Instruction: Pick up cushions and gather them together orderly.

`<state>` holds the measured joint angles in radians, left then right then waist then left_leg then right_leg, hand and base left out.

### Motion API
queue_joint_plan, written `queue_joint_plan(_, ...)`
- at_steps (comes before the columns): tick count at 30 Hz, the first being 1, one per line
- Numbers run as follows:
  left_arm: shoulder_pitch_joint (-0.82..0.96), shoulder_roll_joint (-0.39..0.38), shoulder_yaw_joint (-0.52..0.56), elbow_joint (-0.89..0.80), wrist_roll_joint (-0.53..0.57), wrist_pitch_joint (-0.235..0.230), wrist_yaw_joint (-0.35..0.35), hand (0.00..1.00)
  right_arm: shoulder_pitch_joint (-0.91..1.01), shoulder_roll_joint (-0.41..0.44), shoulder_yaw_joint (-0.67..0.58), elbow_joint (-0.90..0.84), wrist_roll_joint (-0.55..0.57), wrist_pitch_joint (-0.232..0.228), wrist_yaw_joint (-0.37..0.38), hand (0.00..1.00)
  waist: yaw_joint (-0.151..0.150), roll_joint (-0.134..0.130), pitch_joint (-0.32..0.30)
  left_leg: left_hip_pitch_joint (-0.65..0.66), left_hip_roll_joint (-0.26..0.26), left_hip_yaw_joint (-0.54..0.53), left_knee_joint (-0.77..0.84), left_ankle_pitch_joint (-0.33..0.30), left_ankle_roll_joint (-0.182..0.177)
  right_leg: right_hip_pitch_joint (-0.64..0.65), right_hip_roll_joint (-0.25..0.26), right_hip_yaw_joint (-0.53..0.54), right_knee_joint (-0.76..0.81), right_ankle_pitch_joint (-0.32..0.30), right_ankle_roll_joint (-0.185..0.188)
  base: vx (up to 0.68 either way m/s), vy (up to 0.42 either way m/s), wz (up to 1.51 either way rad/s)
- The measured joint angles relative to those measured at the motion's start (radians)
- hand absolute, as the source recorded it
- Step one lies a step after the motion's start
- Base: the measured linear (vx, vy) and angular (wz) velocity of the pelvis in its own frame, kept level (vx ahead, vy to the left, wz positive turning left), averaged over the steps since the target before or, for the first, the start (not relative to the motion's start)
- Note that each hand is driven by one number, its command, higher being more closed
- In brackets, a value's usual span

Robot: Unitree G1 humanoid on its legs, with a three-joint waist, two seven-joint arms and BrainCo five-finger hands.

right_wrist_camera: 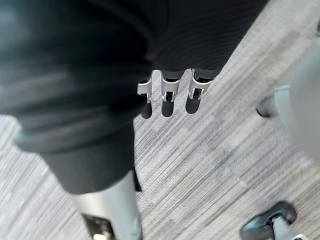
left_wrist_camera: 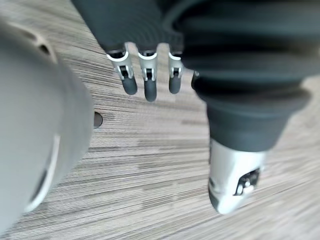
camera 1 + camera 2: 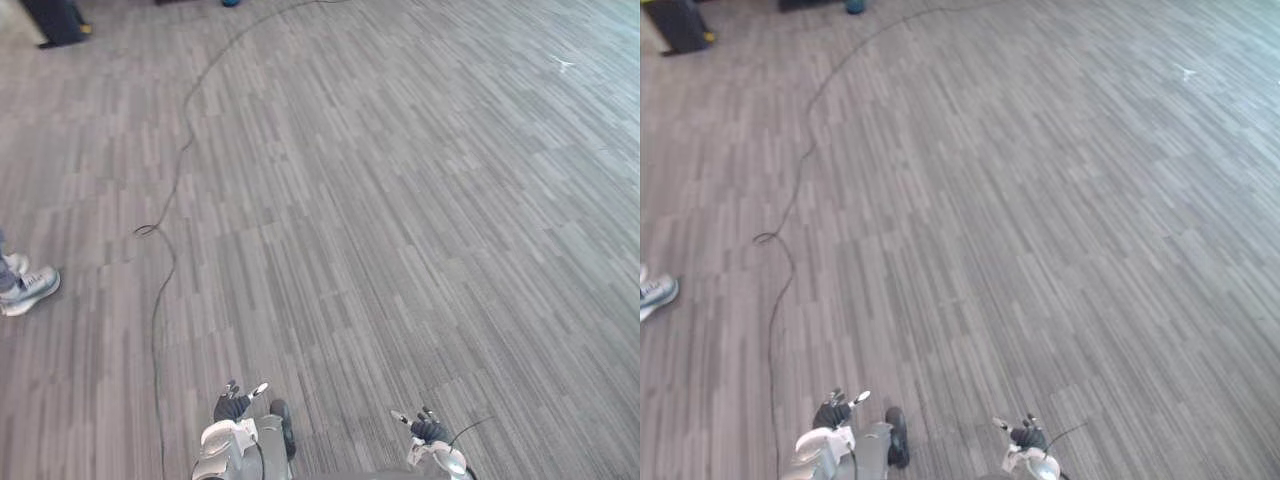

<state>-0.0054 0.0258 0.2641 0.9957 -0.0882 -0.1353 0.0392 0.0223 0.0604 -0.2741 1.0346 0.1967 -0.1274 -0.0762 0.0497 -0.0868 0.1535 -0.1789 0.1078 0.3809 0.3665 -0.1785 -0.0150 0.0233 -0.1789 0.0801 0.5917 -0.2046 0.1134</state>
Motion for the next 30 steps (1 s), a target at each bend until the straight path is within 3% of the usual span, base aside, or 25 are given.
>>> queue_joint_plan(1, -0.001, 0.006, -0.019, 0.019, 0.002, 0.014, 0.001, 0.00, -0.003, 0.002, 0.004, -0.015, 0.000, -0.003, 0.007, 0.00, -0.004, 0.013, 0.009, 0.125, -0.003, 0.035, -0.061, -0.006, 0.008, -0.088, -0.004, -0.021, 0.234, 0.001, 0.038, 0.59, 0.251, -0.68)
queue_joint_plan(2, -0.001, 0.005, -0.021, 0.020, 0.002, 0.016, 0.001, 0.00, -0.002, 0.002, 0.004, -0.023, 0.000, -0.003, 0.009, 0.00, -0.005, 0.014, 0.011, 0.155, -0.002, 0.042, -0.076, -0.006, 0.008, -0.104, -0.003, -0.033, 0.271, -0.006, 0.035, 0.54, 0.193, -0.86)
queue_joint_plan(4, 0.006, -0.003, -0.032, 0.035, 0.002, 0.015, 0.001, 0.00, -0.004, 0.003, 0.012, -0.044, -0.001, -0.010, 0.023, 0.00, -0.005, 0.033, 0.014, 0.320, 0.009, 0.109, -0.156, -0.006, 0.008, -0.211, 0.005, -0.148, 0.363, -0.052, -0.022, 0.48, 0.161, -0.89)
queue_joint_plan(7, -0.012, -0.002, -0.050, 0.041, 0.002, 0.015, -0.001, 0.00, -0.009, -0.002, 0.013, -0.076, -0.001, -0.022, 0.029, 0.00, -0.031, 0.038, 0.017, 0.438, 0.024, 0.186, -0.221, -0.010, 0.000, -0.369, 0.014, -0.390, 0.212, -0.096, -0.105, 0.50, 0.084, -0.59)
queue_joint_plan(8, -0.017, 0.002, -0.062, 0.044, 0.002, 0.014, -0.001, 0.00, -0.018, -0.007, 0.013, -0.076, -0.001, -0.022, 0.031, 0.00, -0.038, 0.040, 0.019, 0.459, 0.031, 0.201, -0.233, -0.010, 0.000, -0.400, 0.031, -0.442, 0.115, -0.078, -0.127, 0.65, -0.003, -0.43)
queue_joint_plan(10, -0.021, 0.005, -0.093, 0.077, 0.007, 0.015, -0.002, 0.00, -0.019, -0.027, 0.020, -0.055, -0.001, -0.020, 0.033, 0.00, -0.053, 0.034, 0.019, 0.523, 0.003, 0.201, -0.266, -0.012, -0.005, -0.424, 0.097, -0.508, -0.192, 0.083, -0.172, 0.58, -0.049, -0.30)
queue_joint_plan(11, -0.007, -0.001, -0.090, 0.080, 0.012, 0.016, -0.005, 0.00, 0.002, -0.036, 0.020, -0.040, -0.003, -0.020, 0.034, 0.00, -0.057, 0.016, 0.008, 0.573, -0.021, 0.192, -0.264, -0.014, -0.058, -0.417, 0.109, -0.499, -0.287, 0.225, -0.271, 0.64, -0.071, -0.43)
queue_joint_plan(12, -0.014, -0.032, -0.074, 0.095, 0.024, 0.018, -0.002, 0.00, -0.010, -0.068, 0.013, -0.040, -0.003, -0.018, 0.036, 0.00, -0.053, 0.071, 0.014, 0.612, 0.011, 0.184, -0.251, -0.019, -0.087, -0.426, 0.133, -0.491, -0.192, 0.201, -0.318, 0.64, -0.048, -0.44)
queue_joint_plan(13, -0.014, -0.043, -0.063, 0.096, 0.039, 0.017, -0.007, 0.00, -0.011, -0.083, 0.009, -0.040, -0.004, -0.014, 0.035, 0.00, -0.059, 0.094, 0.013, 0.612, 0.031, 0.179, -0.220, 0.007, -0.130, -0.425, 0.139, -0.496, -0.159, 0.151, -0.323, 0.61, -0.084, -0.45)
queue_joint_plan(14, -0.025, -0.054, -0.058, 0.092, 0.049, 0.016, -0.004, 0.00, -0.007, -0.091, 0.004, -0.040, -0.008, -0.007, 0.036, 0.00, -0.069, 0.110, 0.018, 0.566, 0.075, 0.146, -0.071, 0.067, -0.164, -0.409, 0.156, -0.488, -0.133, 0.086, -0.305, 0.59, -0.135, -0.32)
queue_joint_plan(15, -0.026, -0.054, -0.048, 0.088, 0.049, 0.016, -0.004, 0.00, -0.006, -0.090, 0.004, -0.041, -0.011, -0.002, 0.035, 0.00, -0.066, 0.118, 0.025, 0.493, 0.126, 0.091, 0.110, 0.110, -0.152, -0.375, 0.179, -0.470, -0.150, 0.068, -0.306, 0.58, -0.173, -0.35)
queue_joint_plan(16, -0.030, -0.050, -0.041, 0.077, 0.050, 0.016, -0.004, 0.00, -0.007, -0.090, 0.006, -0.041, -0.012, 0.000, 0.034, 0.00, -0.066, 0.122, 0.032, 0.419, 0.164, 0.036, 0.292, 0.111, -0.135, -0.335, 0.205, -0.456, -0.180, 0.060, -0.305, 0.54, -0.152, -0.57)
queue_joint_plan(17, -0.029, -0.052, -0.023, 0.055, 0.049, 0.016, -0.005, 0.00, -0.007, -0.087, 0.020, -0.038, -0.009, 0.004, 0.030, 0.00, -0.063, 0.116, 0.043, 0.314, 0.202, -0.017, 0.541, 0.066, -0.120, -0.240, 0.240, -0.426, -0.235, 0.049, -0.309, 0.49, -0.106, -0.63)
queue_joint_plan(19, -0.015, -0.054, -0.020, 0.022, 0.047, 0.013, -0.004, 0.00, -0.006, -0.075, 0.060, -0.039, -0.001, 0.005, 0.026, 0.00, -0.051, 0.089, 0.050, 0.215, 0.207, -0.024, 0.649, -0.007, -0.119, -0.121, 0.260, -0.368, -0.303, 0.031, -0.316, 0.49, -0.094, -0.80)
queue_joint_plan(22, 0.000, -0.067, -0.016, -0.031, 0.044, 0.007, -0.004, 0.00, -0.019, -0.058, 0.088, -0.040, -0.001, 0.008, 0.027, 0.00, -0.024, 0.081, 0.042, 0.044, 0.211, -0.009, 0.525, -0.076, -0.055, 0.023, 0.301, -0.217, -0.391, -0.002, -0.270, 0.41, -0.007, -1.26)
queue_joint_plan(24, 0.003, -0.078, -0.010, -0.041, 0.036, -0.010, -0.003, 0.00, -0.022, -0.035, 0.083, -0.040, -0.001, 0.013, 0.027, 0.00, 0.004, 0.087, 0.041, -0.033, 0.173, -0.044, 0.281, -0.078, -0.055, 0.103, 0.299, -0.105, -0.431, -0.029, -0.237, 0.48, 0.156, -1.55)
queue_joint_plan(27, 0.006, -0.077, -0.009, -0.052, 0.026, -0.020, -0.002, 0.00, -0.014, -0.029, 0.082, -0.040, -0.002, 0.013, 0.025, 0.00, 0.008, 0.088, 0.035, -0.110, 0.115, -0.141, -0.034, -0.008, -0.095, 0.166, 0.272, 0.001, -0.439, -0.097, -0.205, 0.55, 0.275, -1.17)
queue_joint_plan(29, 0.017, -0.072, -0.009, -0.062, 0.024, -0.026, -0.002, 0.00, 0.005, -0.028, 0.078, -0.038, -0.002, 0.013, 0.021, 0.00, 0.018, 0.067, 0.001, -0.122, 0.073, -0.155, -0.049, 0.112, -0.087, 0.190, 0.225, 0.062, -0.429, -0.139, -0.169, 0.68, 0.360, -1.00)
queue_joint_plan(30, 0.022, -0.062, -0.008, -0.056, 0.025, -0.025, -0.002, 0.00, 0.020, -0.022, 0.076, -0.037, -0.003, 0.013, 0.021, 0.00, 0.017, 0.037, -0.028, -0.113, 0.045, -0.144, -0.038, 0.143, -0.062, 0.178, 0.186, 0.085, -0.388, -0.156, -0.140, 0.90, 0.424, -0.86)
